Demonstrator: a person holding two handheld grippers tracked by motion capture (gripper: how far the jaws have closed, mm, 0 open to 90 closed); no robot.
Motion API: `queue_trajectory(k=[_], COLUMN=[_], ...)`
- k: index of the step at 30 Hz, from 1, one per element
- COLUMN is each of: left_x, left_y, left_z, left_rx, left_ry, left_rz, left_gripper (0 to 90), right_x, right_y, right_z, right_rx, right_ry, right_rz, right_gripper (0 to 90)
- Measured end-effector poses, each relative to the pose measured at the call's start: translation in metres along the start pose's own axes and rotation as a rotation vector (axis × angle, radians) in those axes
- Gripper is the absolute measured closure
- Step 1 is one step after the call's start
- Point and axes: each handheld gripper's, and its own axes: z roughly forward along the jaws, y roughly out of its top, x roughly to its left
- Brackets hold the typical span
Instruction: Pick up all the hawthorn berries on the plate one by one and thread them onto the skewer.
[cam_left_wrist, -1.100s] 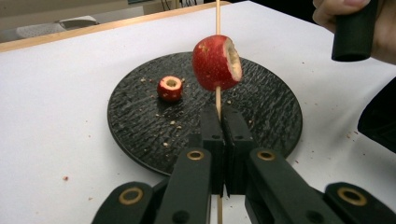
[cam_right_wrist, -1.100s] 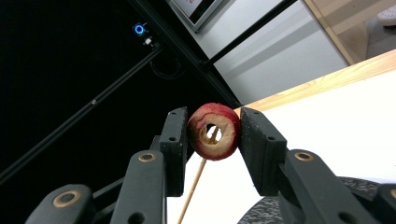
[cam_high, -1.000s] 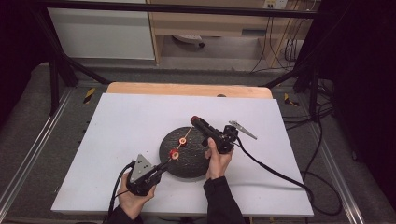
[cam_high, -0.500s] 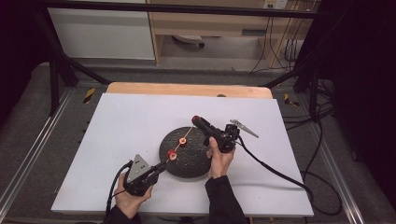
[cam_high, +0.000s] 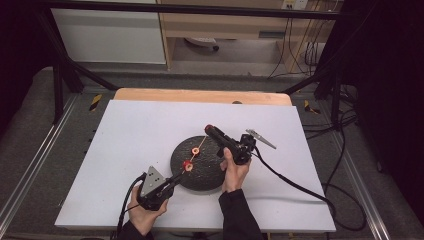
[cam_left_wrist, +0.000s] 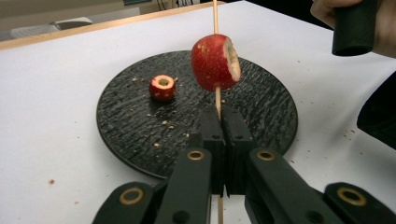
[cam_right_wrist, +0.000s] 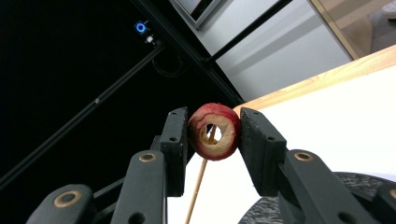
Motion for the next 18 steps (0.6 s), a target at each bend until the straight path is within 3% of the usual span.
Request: queue_trajectory(k=[4, 11, 18], left_x=[0.006, 0.012, 0.009], left_y=[-0.002, 0.003, 0.004], left_z=[-0.004, -0.007, -0.006], left_rx=[0.030, 0.067, 0.070], left_ry=[-0.006, 0.005, -0.004], left_rz=[0.029, 0.091, 0.082], left_gripper=[88.4, 88.4, 88.4], right_x=[-0.004, -0.006, -0.007], right_y=[0.003, 0.002, -0.001], right_z=[-0.002, -0.001, -0.001], right_rx=[0.000, 0.058, 0.059], right_ry=[-0.010, 0.008, 0.006], right_rz=[-0.009, -0.012, -0.015], right_gripper=[63.8, 63.8, 63.8])
